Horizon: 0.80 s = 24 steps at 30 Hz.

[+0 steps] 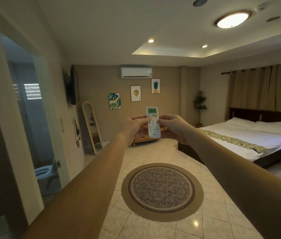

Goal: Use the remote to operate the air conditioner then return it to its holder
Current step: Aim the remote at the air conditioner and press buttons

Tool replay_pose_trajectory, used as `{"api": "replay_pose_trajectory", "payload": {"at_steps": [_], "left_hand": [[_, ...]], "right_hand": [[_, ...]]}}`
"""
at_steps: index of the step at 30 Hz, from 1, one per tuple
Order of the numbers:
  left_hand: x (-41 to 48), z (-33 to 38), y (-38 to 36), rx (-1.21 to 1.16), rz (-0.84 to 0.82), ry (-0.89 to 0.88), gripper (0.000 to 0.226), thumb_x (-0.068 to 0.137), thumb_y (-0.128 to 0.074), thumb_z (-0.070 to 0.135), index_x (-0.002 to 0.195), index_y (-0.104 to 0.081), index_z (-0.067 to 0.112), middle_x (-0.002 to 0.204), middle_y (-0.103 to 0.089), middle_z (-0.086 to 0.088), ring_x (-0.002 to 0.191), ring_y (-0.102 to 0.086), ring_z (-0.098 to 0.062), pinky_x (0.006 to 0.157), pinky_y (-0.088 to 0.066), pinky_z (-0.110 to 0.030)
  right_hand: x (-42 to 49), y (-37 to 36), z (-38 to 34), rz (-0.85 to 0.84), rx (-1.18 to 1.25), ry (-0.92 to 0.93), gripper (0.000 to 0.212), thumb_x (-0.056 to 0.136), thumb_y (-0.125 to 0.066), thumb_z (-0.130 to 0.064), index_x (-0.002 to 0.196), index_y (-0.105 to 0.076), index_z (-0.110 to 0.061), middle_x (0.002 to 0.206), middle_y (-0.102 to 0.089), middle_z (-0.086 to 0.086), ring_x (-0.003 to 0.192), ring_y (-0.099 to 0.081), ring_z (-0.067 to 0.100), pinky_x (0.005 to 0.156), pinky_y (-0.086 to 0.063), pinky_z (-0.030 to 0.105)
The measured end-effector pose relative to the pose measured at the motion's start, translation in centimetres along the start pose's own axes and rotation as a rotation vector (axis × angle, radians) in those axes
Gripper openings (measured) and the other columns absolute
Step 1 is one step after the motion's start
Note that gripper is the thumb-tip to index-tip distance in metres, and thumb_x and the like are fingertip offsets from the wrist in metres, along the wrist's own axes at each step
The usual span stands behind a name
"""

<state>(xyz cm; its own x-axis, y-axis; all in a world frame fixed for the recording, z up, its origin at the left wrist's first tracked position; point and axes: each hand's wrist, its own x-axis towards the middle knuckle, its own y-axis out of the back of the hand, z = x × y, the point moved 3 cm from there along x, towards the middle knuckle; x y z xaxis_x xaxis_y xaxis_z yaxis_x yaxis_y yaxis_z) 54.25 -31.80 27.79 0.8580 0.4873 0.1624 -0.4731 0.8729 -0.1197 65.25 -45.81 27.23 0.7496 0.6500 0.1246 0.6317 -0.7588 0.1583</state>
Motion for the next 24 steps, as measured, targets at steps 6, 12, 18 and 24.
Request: {"api": "replay_pose_trajectory", "payload": {"at_steps": [6, 12, 18, 24], "left_hand": [[-0.2, -0.1, -0.3, 0.082, 0.030, 0.127, 0.007, 0.098, -0.070, 0.014, 0.104, -0.072, 0.010, 0.087, -0.079, -0.007, 0.073, -0.078, -0.017, 0.055, -0.064, -0.025], [-0.2, -0.2, -0.2, 0.080, 0.035, 0.223, 0.009, 0.098, -0.068, 0.012, 0.091, -0.069, 0.007, 0.061, -0.078, -0.005, 0.073, -0.075, -0.020, 0.048, -0.061, -0.022], [-0.1, -0.2, 0.1, 0.092, 0.055, 0.256, 0.011, 0.096, -0.071, 0.009, 0.088, -0.068, 0.003, 0.056, -0.076, -0.009, 0.050, -0.075, -0.017, 0.041, -0.058, -0.022], [0.0, -0.5, -0.1, 0.060, 0.041, 0.248, 0.011, 0.097, -0.071, 0.012, 0.088, -0.070, 0.005, 0.058, -0.077, -0.006, 0.050, -0.075, -0.015, 0.042, -0.058, -0.022]], "right_hand": [[0.4, -0.1, 0.3, 0.005, -0.009, -0.084, 0.032, 0.105, -0.061, -0.020, 0.136, -0.063, -0.012, 0.117, -0.075, 0.013, 0.110, -0.075, 0.031, 0.098, -0.061, 0.050], [0.2, -0.3, 0.2, 0.011, 0.033, -0.173, 0.030, 0.103, -0.064, -0.020, 0.130, -0.064, -0.006, 0.109, -0.078, 0.016, 0.100, -0.079, 0.029, 0.089, -0.065, 0.042], [-0.6, -0.7, -0.1, 0.002, 0.048, -0.209, 0.025, 0.104, -0.062, -0.015, 0.125, -0.065, -0.002, 0.097, -0.079, 0.014, 0.087, -0.079, 0.025, 0.066, -0.066, 0.031], [-0.8, -0.6, -0.1, 0.008, 0.087, -0.205, 0.023, 0.104, -0.062, -0.011, 0.123, -0.066, 0.000, 0.093, -0.080, 0.014, 0.081, -0.079, 0.024, 0.054, -0.064, 0.028]]}}
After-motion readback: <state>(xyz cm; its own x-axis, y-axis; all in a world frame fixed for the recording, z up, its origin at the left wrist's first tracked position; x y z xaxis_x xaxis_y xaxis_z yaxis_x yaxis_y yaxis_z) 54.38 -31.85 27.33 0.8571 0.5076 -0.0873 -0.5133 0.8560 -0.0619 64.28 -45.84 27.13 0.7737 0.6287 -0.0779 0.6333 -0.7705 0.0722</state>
